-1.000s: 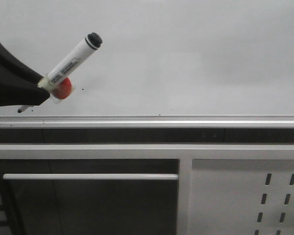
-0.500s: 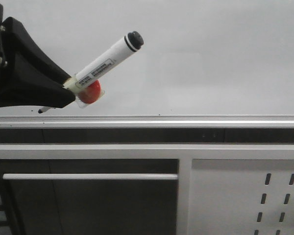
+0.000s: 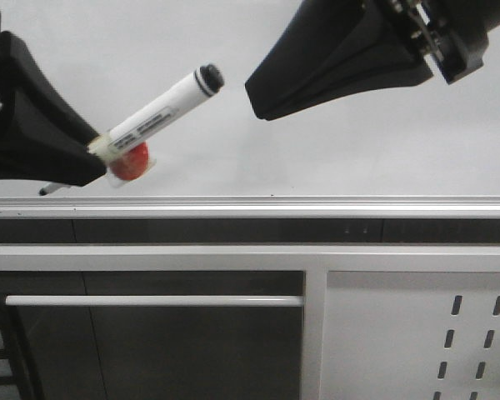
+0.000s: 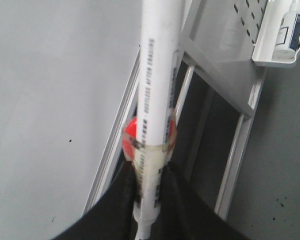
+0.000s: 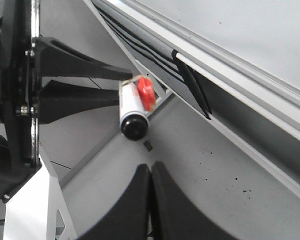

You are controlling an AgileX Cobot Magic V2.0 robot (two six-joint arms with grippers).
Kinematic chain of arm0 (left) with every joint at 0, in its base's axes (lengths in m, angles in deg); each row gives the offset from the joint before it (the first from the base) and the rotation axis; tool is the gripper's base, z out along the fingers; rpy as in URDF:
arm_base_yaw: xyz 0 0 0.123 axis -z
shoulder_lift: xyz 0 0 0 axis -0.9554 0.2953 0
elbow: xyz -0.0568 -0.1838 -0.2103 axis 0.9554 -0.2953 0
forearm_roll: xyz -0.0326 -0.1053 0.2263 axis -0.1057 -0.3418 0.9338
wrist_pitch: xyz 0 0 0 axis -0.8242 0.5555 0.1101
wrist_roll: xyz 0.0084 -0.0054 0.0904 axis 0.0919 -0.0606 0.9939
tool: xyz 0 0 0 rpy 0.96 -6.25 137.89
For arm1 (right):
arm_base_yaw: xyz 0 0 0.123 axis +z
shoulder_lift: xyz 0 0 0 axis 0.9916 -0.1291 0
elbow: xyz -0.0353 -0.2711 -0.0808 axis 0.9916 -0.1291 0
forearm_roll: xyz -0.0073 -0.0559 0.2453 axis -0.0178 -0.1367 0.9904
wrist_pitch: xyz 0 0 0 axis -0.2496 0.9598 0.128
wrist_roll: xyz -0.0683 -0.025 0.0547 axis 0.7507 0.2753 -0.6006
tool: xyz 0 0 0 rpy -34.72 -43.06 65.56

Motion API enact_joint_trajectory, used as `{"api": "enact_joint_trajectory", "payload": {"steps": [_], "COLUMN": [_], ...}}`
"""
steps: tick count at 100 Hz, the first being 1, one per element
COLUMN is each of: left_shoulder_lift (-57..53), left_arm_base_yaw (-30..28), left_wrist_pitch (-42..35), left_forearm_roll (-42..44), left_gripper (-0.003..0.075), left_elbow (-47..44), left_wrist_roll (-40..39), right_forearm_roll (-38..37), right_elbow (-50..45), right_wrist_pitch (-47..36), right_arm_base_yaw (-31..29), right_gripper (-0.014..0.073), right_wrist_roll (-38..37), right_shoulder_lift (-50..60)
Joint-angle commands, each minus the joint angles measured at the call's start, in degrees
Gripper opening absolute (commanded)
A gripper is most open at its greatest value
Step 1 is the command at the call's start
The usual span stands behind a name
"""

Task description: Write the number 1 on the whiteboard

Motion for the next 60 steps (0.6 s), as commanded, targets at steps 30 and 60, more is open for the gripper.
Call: {"api": "enact_joint_trajectory", "payload": {"steps": [30,60], "left_shoulder_lift": [-0.59,0.22], "left_arm_base_yaw": [0.74,3.92], "left_wrist_pitch": [-2.91,-3.6], "left_forearm_roll": [-0.01,2.51], "left_gripper": [-0.0018,-0.0018], "left_elbow": [1.98,2.13], "left_wrist_roll": [-0.55,-0.13], "right_forearm_roll": [2.35,3.23], "right_elbow": [2.21,5.76], "right_wrist_pitch": [-1.96,-0.83], "right_arm_base_yaw": [0.06,2.27], "right_gripper": [0.0431,0.0396], "right_wrist_roll": [0.79,1.32], "right_shoulder_lift": [0.96,-1.81]}}
